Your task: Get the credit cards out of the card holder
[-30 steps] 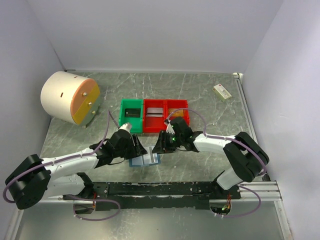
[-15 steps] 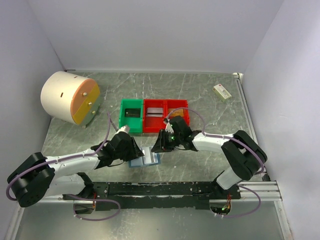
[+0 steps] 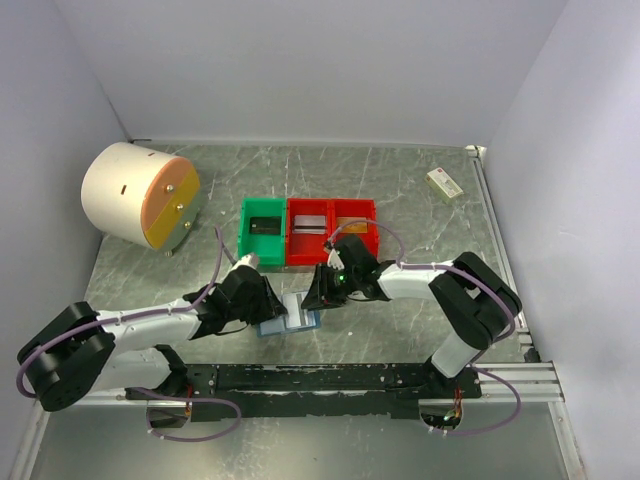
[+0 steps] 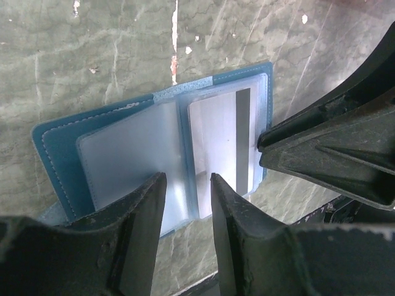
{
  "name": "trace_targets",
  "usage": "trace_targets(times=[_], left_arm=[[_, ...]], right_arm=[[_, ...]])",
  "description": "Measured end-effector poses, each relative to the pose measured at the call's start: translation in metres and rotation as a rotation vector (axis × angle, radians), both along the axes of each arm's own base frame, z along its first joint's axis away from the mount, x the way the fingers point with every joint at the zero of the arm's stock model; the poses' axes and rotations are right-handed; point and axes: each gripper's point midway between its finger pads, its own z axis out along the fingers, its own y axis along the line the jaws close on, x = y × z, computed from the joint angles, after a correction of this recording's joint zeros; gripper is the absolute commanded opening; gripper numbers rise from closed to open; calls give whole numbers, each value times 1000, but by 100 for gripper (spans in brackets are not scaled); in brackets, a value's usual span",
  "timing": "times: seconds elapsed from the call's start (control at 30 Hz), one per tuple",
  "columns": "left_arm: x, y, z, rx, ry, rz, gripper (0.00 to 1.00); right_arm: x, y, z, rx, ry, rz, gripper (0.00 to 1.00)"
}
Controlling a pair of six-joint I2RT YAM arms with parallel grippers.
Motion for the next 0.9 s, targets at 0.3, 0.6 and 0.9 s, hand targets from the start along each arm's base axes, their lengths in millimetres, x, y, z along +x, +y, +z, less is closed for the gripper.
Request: trace_targets(times=[0.3, 0.6, 0.9], left_arm=[[1, -2, 0, -7, -4, -2, 46], [-1, 0, 2, -14, -11, -1, 46], [-1, 1, 2, -12, -10, -2, 46]], right_arm=[[7, -5, 5, -48, -32, -24, 30], [12, 5, 27, 11, -68, -6, 30], [-1, 6, 3, -6, 10, 20, 30]])
